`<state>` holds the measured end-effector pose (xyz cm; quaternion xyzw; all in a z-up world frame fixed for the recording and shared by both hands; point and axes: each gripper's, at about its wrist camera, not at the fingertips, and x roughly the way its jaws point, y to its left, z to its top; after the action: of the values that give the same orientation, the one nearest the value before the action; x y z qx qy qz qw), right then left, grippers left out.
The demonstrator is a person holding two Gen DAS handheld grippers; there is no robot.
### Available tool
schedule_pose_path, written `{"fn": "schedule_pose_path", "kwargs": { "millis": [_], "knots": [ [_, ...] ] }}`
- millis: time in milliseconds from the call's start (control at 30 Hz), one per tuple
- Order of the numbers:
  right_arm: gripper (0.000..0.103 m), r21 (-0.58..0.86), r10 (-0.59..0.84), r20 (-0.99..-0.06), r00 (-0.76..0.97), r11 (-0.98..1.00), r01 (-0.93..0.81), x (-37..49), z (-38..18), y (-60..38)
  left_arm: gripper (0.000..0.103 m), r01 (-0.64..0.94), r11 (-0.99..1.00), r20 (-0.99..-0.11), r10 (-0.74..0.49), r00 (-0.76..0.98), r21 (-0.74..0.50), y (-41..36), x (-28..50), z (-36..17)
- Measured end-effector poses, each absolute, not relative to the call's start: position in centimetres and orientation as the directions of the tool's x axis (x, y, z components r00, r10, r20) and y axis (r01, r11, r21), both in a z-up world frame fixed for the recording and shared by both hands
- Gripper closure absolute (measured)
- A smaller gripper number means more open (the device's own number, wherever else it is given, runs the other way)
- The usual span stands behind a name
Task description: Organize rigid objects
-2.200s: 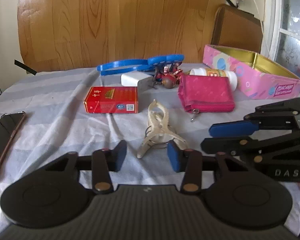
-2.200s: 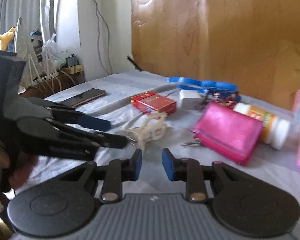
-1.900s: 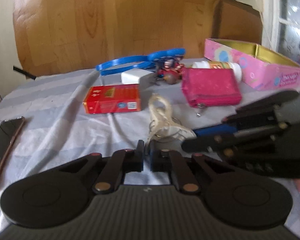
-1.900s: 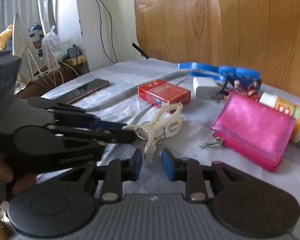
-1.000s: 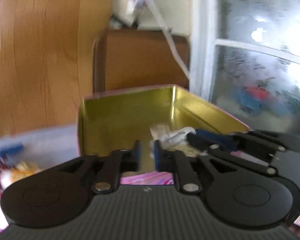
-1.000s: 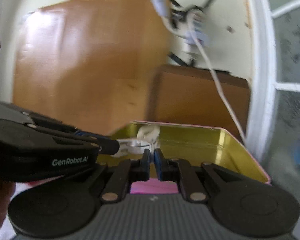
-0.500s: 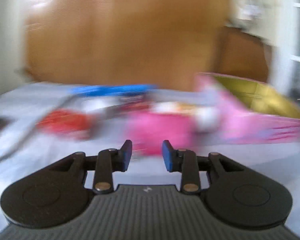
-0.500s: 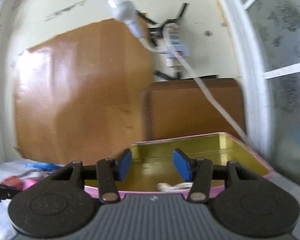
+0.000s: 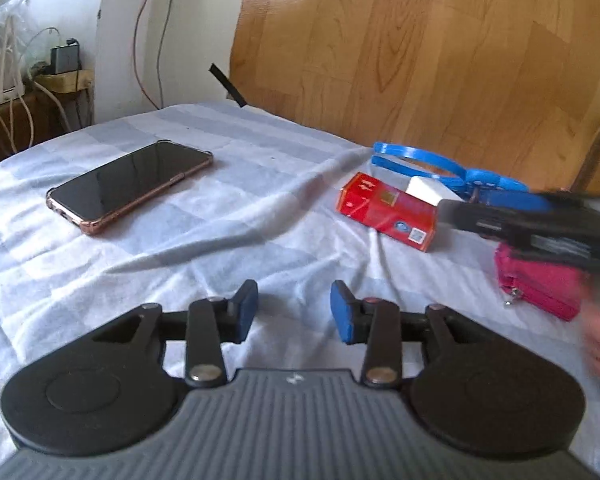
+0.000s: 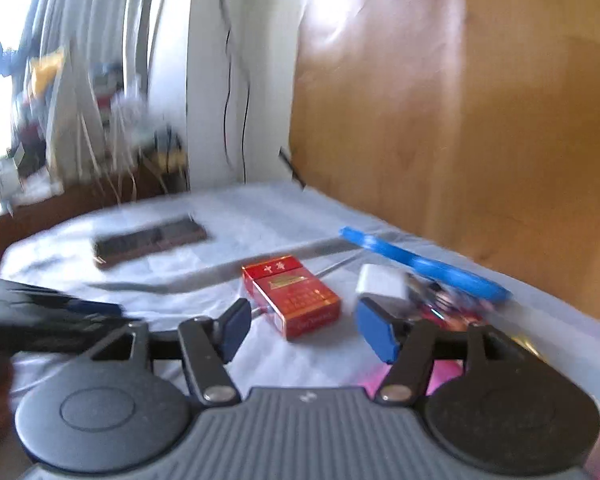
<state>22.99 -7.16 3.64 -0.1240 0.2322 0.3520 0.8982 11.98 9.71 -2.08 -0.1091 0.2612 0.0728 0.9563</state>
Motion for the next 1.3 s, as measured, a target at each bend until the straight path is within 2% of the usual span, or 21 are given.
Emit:
{"fn": "schedule_pose_path", "kwargs": {
  "millis": [67,133,167,267,333,467,533,600,700,767,800,833,900,933,1067,1300],
  "knots": [
    [0.039,-0.102,0.547,-0.539,0.641,0.713,-0.694,24.4,3.0,-4.6,0.061,-0.191,0.965,-0.510,0.074,0.857,-0.181,10.0,11.7,-2.3],
    [0.029,-0.144,0.503,-0.569,0.651,0.718,-0.680,26.2,2.3,-2.6,0.061,-0.183,0.965,-0.504,0.065,0.861,-0.189,10.5,10.9,-2.2],
    [0.028,-0.146,0.495,-0.587,0.640,0.714,-0.685,27.1,2.1,-1.9,0.061,-0.178,0.965,-0.502,0.059,0.863,-0.192,10.5,11.1,-2.2],
    [0.031,-0.129,0.470,-0.656,0.590,0.701,-0.702,27.9,1.0,-0.8,0.061,-0.167,0.965,-0.496,0.046,0.867,-0.201,10.6,11.0,-2.2],
    [0.044,-0.108,0.486,-0.661,0.572,0.692,-0.713,27.4,0.7,-1.2,0.061,-0.162,0.964,-0.491,0.039,0.870,-0.212,10.7,10.8,-2.1],
    [0.045,-0.077,0.504,-0.667,0.548,0.685,-0.724,24.9,0.9,-3.2,0.061,-0.158,0.959,-0.491,0.023,0.871,-0.236,11.2,10.7,-2.1],
    [0.045,-0.065,0.517,-0.666,0.538,0.678,-0.732,22.8,0.9,-5.4,0.057,-0.147,0.955,-0.493,0.001,0.870,-0.258,11.5,10.6,-2.2],
    [0.045,-0.081,0.530,-0.656,0.538,0.659,-0.748,20.3,1.0,-7.8,0.051,-0.124,0.952,-0.490,-0.031,0.871,-0.280,11.7,10.6,-2.2],
    [0.044,-0.104,0.530,-0.648,0.547,0.650,-0.753,16.7,1.0,-11.7,0.051,-0.054,0.950,-0.486,-0.108,0.867,-0.307,11.6,10.6,-2.1],
    [0.039,-0.126,0.509,-0.635,0.582,0.675,-0.727,14.6,1.1,-14.2,0.051,-0.006,0.948,-0.487,-0.158,0.859,-0.318,10.9,10.3,-1.9],
    [0.026,-0.118,0.500,-0.624,0.600,0.699,-0.705,13.7,1.3,-15.5,0.050,0.019,0.942,-0.483,-0.189,0.855,-0.334,10.4,10.1,-1.7],
    [0.023,-0.098,0.500,-0.613,0.612,0.721,-0.686,12.9,1.4,-16.8,0.047,0.054,0.932,-0.472,-0.232,0.851,-0.359,9.7,9.9,-1.5],
    [0.023,-0.067,0.500,-0.609,0.616,0.741,-0.668,11.7,1.5,-18.5,0.034,0.104,0.914,-0.452,-0.290,0.844,-0.392,8.2,9.6,-1.0],
    [0.023,-0.064,0.493,-0.608,0.622,0.751,-0.657,11.3,1.3,-19.0,0.032,0.130,0.907,-0.448,-0.318,0.836,-0.401,7.2,9.6,-0.7],
    [0.023,-0.040,0.487,-0.601,0.633,0.773,-0.633,10.5,0.8,-19.7,0.031,0.214,0.909,-0.456,-0.370,0.809,-0.358,3.4,10.4,0.3],
    [0.024,0.010,0.493,-0.615,0.616,0.785,-0.619,11.0,0.3,-17.3,0.030,0.198,0.951,-0.553,-0.300,0.778,-0.238,-0.4,13.9,-0.8]
  ]
}}
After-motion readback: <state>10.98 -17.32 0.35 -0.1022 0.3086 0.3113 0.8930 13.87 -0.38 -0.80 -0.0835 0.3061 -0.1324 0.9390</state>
